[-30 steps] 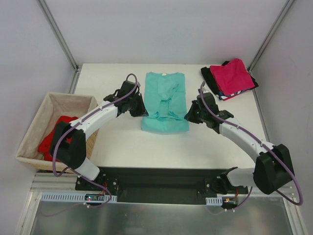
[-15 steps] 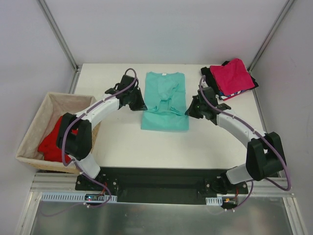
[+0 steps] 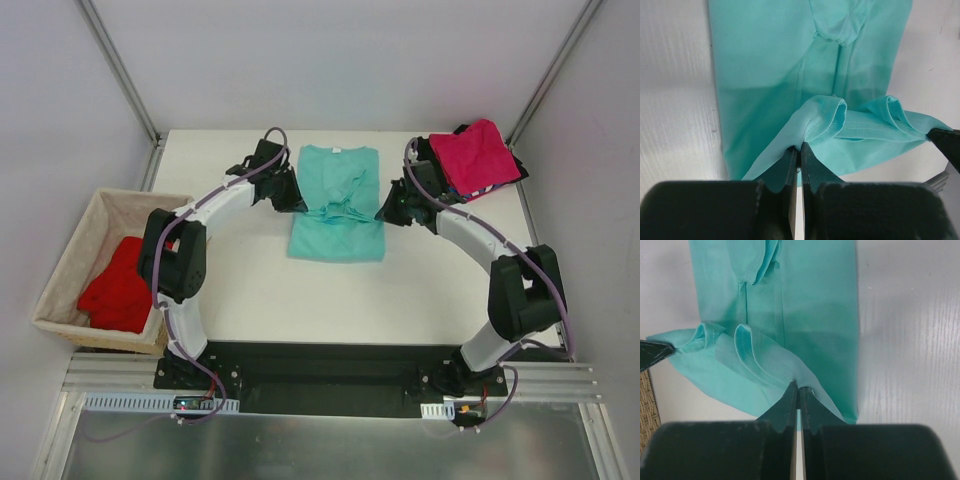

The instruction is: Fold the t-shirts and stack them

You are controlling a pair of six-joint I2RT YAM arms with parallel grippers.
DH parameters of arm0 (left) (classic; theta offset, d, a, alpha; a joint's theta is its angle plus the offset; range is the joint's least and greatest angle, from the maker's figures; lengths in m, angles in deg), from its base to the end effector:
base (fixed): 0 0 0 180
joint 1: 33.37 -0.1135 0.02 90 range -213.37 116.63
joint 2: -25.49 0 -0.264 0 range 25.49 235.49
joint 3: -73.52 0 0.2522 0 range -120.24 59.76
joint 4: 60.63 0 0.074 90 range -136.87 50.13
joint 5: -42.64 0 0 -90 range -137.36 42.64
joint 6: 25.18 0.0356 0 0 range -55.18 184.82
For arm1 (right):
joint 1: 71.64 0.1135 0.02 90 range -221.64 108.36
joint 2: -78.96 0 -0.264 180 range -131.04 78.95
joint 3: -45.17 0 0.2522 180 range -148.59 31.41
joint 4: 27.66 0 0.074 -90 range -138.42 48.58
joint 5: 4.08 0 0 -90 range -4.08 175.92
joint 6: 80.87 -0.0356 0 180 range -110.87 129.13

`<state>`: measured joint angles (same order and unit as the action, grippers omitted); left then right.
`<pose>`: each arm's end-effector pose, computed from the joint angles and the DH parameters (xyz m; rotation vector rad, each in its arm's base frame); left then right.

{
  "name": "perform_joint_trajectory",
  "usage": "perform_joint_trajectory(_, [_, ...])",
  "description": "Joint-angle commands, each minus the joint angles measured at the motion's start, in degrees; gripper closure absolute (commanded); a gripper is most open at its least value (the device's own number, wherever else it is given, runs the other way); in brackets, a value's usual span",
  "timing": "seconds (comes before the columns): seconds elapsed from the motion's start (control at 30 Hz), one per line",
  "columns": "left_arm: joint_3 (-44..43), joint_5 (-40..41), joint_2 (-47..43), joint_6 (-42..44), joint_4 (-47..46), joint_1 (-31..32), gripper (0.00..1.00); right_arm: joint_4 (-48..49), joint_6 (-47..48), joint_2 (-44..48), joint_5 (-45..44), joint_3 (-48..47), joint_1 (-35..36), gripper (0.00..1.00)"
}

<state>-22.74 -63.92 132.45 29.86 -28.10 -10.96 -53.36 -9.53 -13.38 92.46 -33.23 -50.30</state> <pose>0.3877 -0.1709 0.2451 -0.1138 2.4361 -0.8159 0.3336 0.1347 0.2468 -0.1158 2.3034 0.4945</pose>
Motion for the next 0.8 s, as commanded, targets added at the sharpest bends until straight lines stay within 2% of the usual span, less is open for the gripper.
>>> perform_joint_trajectory(0.0, [-3.1,-1.9,2.6,1.4,0.5,-0.4,1.0,1.1,1.1,-2.6,1.7,-4.0,-1.2,0.99])
perform_joint_trajectory(0.77, [-9.6,-4.6,11.8,1.2,0.3,-4.4,1.0,0.9,1.4,-13.7,3.1,-11.8,-3.7,0.99])
